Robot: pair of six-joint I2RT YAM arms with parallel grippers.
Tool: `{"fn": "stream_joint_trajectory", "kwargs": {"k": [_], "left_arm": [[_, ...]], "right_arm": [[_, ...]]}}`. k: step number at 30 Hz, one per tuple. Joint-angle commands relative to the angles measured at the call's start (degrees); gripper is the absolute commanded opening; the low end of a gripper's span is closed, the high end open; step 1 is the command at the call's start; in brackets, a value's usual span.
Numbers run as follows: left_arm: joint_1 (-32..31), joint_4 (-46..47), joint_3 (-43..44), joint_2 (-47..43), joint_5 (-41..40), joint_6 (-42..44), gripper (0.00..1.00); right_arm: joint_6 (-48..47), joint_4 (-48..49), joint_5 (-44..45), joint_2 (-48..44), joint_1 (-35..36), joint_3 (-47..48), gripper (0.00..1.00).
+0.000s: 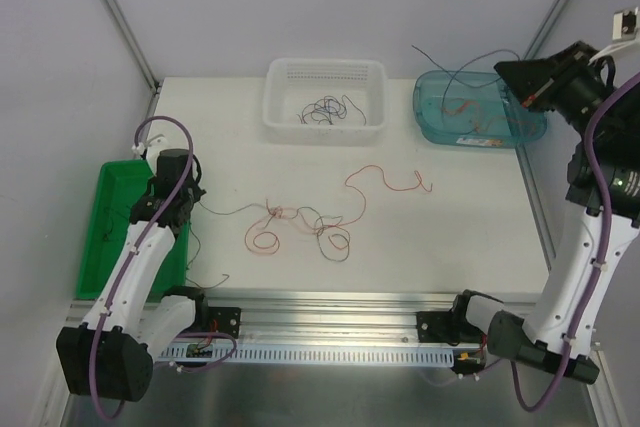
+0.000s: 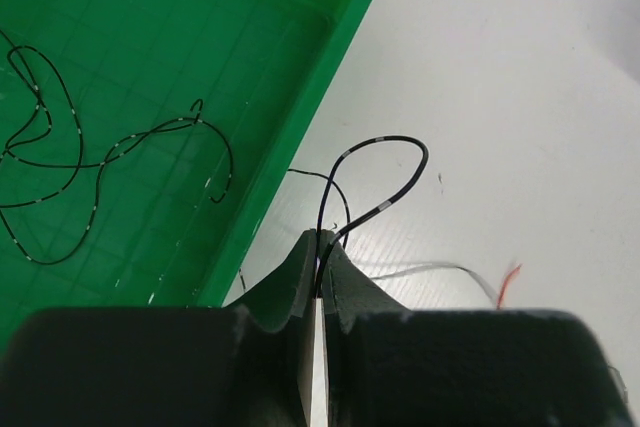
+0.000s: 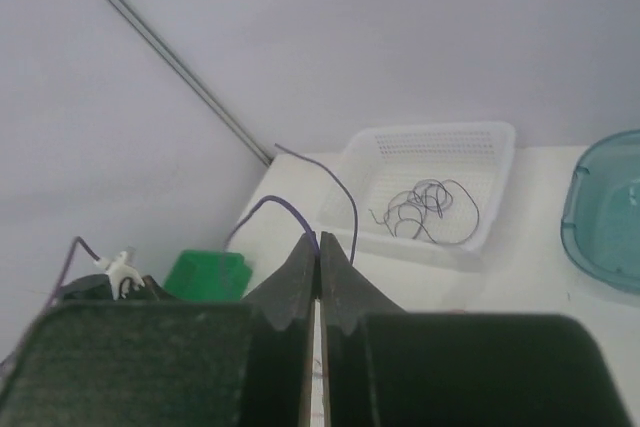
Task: Untangle the cables
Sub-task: Untie the cable.
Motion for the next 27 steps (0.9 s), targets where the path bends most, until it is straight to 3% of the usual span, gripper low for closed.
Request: {"fn": "stream_joint_trajectory", "kwargs": {"k": [1,5,8,17,21,27], "left_arm": [[0.6,-0.4,0.4,1.6,2.1,-2.3,0.0],[0.6,-0.3,-0.3,3.0,5.2,-2.7,0.0],[0.3,0.5,0.2,2.8,11.3,-1.9,0.0],[-8.5,5.8,-2.8,-3.7,30.0,0.3,0.0],[-14.8,12.6,-11.4,-6.2,40.2,-3.1,0.0],[-18.7,14.4,-18.0,-12.6,41.9,-6.6,0.0]], "right_arm": [[8.5,6.1,-6.1,4.8,-0.7,12.1,0.01],[15.1,10.1,-9.3,11.0,-1.6,21.7,0.01],[22.3,19.4,-13.1,12.0,-0.1,18.4,0.01],[3.3,7.6,-3.1,18.5,14.0,9.8,0.01],[0.0,12.6,3.0,24.6,20.3,10.2,0.01],[-0.6,18.8,7.8,36.3,26.3,13.1,0.01]]}}
